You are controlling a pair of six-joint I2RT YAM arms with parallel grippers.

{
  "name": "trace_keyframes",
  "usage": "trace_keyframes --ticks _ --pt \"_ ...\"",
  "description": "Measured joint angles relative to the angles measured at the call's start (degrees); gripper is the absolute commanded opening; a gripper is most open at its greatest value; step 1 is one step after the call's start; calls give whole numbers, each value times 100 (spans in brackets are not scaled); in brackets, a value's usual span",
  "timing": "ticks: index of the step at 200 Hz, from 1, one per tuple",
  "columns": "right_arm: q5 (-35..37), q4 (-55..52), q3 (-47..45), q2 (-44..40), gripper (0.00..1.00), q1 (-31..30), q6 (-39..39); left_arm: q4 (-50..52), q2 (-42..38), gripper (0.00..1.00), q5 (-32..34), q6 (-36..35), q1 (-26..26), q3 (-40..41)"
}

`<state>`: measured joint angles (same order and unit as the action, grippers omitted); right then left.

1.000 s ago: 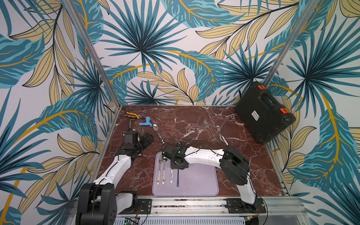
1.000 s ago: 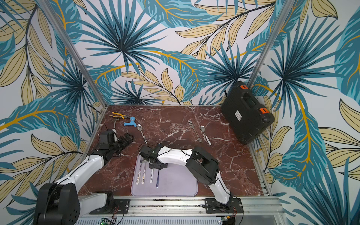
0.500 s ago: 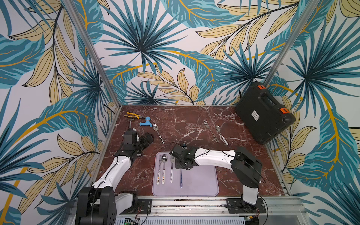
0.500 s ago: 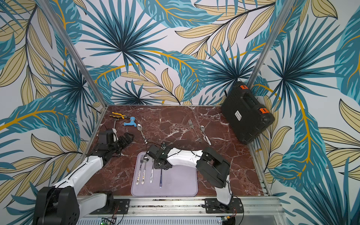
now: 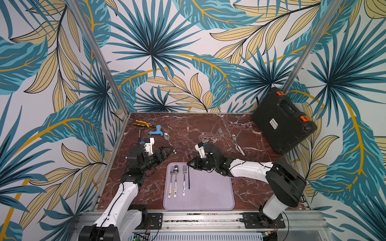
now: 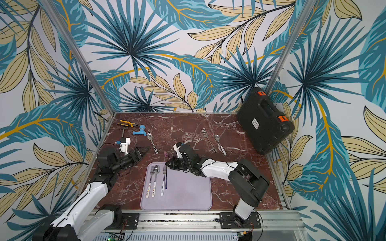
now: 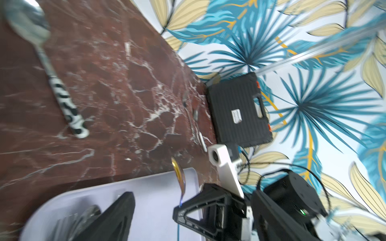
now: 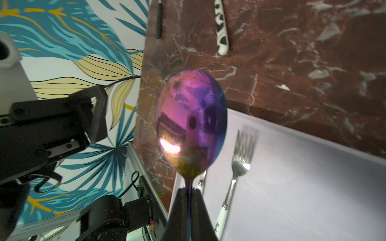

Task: Set the spoon and fork side by side
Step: Pick up the spoon from the tray.

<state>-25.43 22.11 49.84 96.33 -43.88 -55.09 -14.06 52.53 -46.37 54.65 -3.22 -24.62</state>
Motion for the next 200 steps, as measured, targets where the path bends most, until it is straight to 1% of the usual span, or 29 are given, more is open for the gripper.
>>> trace_keyframes --ticks 17,41,61,73,86,100,125,164,178,200 --pt "-372 785 -118 0 0 199 -251 -348 -70 83 -358 146 -358 0" --pt "-780 1843 -304 -48 0 446 -651 -610 -177 79 -673 199 -767 0" --pt "-1025 2337 -387 -216 0 588 -887 -780 -199 70 -866 221 -1014 0" --pt "-1141 2542 -389 -380 0 632 -979 -876 -170 67 -949 212 -1130 0" --pt "-1248 2704 -389 -577 0 660 -1034 -1032 -92 65 -1005 234 -1235 0" --pt "-1353 2800 -387 -809 0 678 -1075 -1200 48 59 -1045 240 -1357 0" --pt "-1491 2837 -358 -1110 0 684 -1073 -1399 313 57 -1073 249 -1539 0" --pt "-1604 2870 -341 -1158 0 684 -1099 -1694 586 56 -1029 321 -1816 0" --pt "-1644 2914 -341 -1154 0 684 -1139 -1786 632 53 -1014 365 -1923 0" --pt "-1692 3042 -341 -1128 0 684 -1207 -1882 651 51 -999 393 -2037 0"
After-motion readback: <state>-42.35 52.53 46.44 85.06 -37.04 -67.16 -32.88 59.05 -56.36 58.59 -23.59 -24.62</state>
